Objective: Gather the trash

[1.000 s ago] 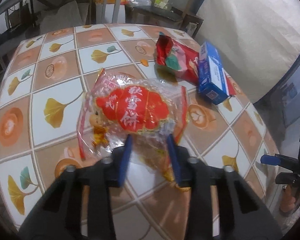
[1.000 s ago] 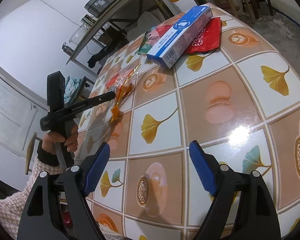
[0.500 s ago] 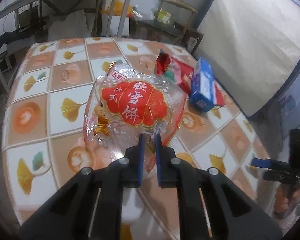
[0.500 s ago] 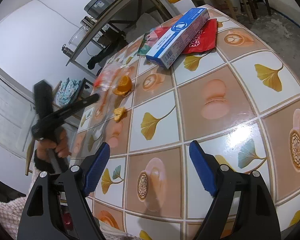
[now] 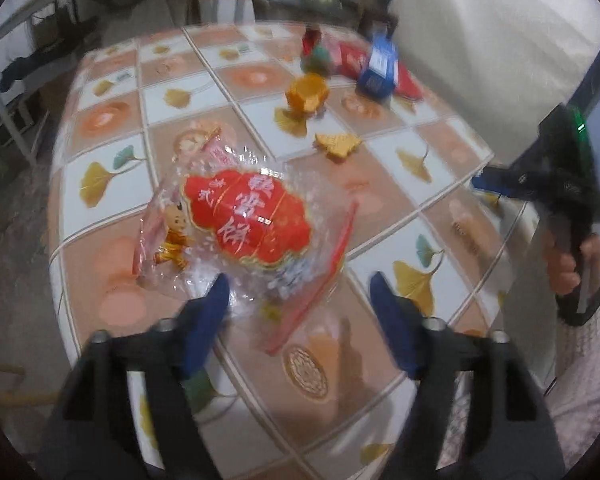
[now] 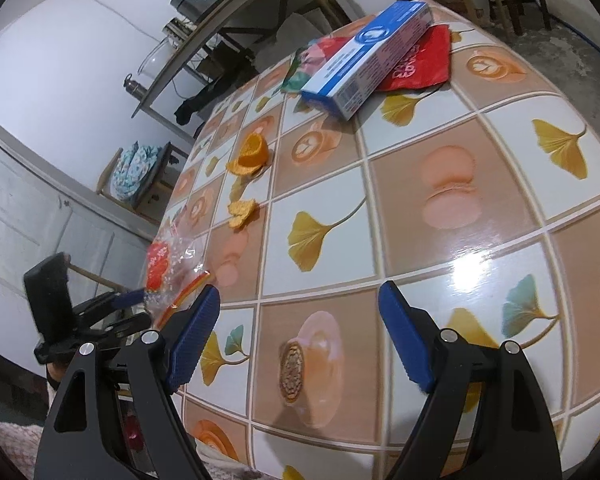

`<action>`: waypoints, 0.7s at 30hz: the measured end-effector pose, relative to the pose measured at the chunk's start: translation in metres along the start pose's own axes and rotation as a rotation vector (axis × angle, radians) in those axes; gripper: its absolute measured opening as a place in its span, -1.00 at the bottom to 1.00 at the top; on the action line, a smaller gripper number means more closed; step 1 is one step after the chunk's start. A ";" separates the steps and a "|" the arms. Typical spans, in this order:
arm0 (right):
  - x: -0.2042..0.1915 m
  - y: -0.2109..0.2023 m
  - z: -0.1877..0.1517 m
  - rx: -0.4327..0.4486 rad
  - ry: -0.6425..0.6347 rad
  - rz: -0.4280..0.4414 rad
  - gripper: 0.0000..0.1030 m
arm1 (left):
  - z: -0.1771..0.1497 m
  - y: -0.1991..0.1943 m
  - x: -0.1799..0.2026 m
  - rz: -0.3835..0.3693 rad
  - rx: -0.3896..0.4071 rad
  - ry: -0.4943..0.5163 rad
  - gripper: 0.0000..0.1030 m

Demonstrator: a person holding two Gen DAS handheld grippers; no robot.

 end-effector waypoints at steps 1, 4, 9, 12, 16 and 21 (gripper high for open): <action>-0.002 0.001 -0.001 -0.005 -0.006 0.000 0.54 | -0.002 -0.002 0.002 -0.004 0.015 -0.007 0.54; -0.010 0.004 -0.005 -0.015 -0.027 -0.001 0.54 | -0.012 0.000 0.000 0.025 0.065 -0.065 0.65; -0.015 0.004 -0.005 -0.022 -0.043 0.007 0.54 | -0.020 0.017 -0.020 0.067 0.078 -0.243 0.65; -0.014 0.002 -0.006 -0.015 -0.042 0.019 0.54 | -0.021 0.015 -0.024 0.062 0.136 -0.328 0.74; -0.006 0.003 -0.008 -0.015 -0.017 0.037 0.54 | -0.025 0.014 -0.022 0.070 0.175 -0.366 0.84; 0.003 0.004 -0.008 -0.014 0.009 0.066 0.54 | -0.027 0.015 -0.018 0.118 0.190 -0.396 0.84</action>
Point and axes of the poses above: each gripper's, at about its wrist camera, not at the fingertips, and y roughly the way its jaws point, x to its right, z to its top, the point moved 3 cm from there along y, roughly the way its jaws point, and after that the axes turned 2 degrees about x, right-handed, at the moved point
